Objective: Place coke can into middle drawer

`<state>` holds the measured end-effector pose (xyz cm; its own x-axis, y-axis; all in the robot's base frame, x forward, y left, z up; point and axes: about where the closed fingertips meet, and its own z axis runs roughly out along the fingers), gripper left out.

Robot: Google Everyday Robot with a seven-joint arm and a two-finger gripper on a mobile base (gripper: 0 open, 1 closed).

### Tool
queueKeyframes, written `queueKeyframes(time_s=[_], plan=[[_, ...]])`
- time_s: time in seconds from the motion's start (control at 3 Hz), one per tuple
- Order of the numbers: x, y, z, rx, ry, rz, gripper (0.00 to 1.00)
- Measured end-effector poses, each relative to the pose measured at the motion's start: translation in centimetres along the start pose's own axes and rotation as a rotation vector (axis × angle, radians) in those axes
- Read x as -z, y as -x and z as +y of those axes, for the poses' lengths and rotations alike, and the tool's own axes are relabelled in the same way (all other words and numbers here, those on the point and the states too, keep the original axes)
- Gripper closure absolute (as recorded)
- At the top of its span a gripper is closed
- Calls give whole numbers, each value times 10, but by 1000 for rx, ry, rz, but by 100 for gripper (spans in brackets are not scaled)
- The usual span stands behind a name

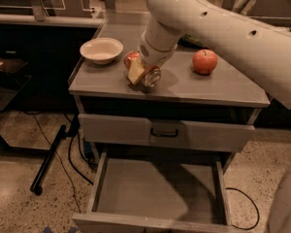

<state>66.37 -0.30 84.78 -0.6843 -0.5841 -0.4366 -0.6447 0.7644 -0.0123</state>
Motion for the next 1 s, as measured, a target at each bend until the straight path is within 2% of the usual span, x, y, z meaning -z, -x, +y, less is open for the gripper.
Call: queueKeyframes(time_s=[0.33, 1.0], plan=[[4, -23, 21, 33, 36, 13, 100], [13, -21, 24, 49, 29, 3, 100]])
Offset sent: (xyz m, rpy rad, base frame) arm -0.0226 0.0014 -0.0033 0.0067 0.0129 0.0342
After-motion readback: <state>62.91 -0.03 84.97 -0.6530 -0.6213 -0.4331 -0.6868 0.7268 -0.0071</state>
